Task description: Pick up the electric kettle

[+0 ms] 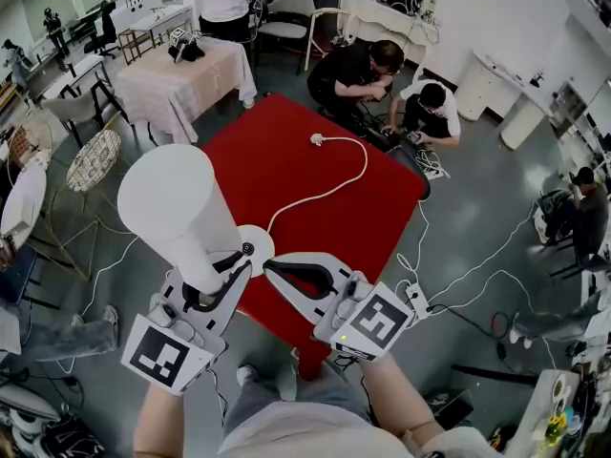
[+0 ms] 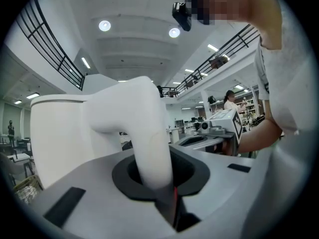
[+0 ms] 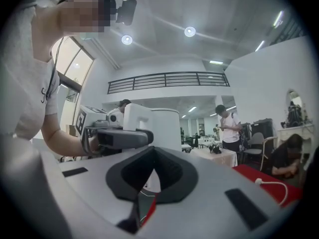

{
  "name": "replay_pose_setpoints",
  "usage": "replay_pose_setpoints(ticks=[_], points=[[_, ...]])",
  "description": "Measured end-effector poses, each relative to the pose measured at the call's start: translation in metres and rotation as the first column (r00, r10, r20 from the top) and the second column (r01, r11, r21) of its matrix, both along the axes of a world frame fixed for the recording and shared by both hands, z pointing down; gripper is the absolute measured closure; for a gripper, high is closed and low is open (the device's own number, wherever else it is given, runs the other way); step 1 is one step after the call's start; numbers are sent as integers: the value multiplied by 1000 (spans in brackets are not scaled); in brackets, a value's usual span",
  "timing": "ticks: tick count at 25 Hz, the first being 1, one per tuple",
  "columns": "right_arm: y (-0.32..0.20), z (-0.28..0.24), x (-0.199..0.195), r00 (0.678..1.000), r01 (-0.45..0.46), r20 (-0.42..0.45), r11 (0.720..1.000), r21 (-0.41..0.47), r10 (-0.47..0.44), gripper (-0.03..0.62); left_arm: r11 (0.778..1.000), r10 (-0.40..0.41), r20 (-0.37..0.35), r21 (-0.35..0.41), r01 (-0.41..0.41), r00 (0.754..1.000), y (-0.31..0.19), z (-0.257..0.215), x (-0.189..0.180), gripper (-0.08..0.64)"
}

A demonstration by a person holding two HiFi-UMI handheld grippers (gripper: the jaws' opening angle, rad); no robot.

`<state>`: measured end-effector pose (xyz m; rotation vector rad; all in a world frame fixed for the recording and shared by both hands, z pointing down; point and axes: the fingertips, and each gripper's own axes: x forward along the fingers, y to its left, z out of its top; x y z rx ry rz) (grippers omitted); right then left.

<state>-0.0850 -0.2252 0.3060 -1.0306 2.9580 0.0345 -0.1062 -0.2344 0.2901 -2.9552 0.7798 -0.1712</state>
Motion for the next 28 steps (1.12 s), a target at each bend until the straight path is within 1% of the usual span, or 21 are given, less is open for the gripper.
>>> replay_pose_setpoints(ticks=[3, 8, 14, 21, 28], points=[[10, -2, -16, 999, -42, 6, 999, 4, 42, 584, 999, 26, -12, 24, -26, 1000, 9, -3, -19, 509], [26, -11, -39, 995, -96, 13, 995, 22, 96, 586, 997, 76, 14, 3, -76, 997, 28, 1, -40, 509], [40, -20, -68, 990, -138, -3, 989, 46, 139, 584, 993, 115, 8, 21, -115, 993, 43, -5, -62, 509], [51, -20, -93, 988, -151, -19, 987, 55, 153, 584, 992, 127, -10, 24, -127, 992, 53, -6, -86, 509], [56, -22, -105, 987, -153, -34, 986, 59, 155, 584, 992, 125, -9, 33, -125, 992, 58, -8, -96, 509]])
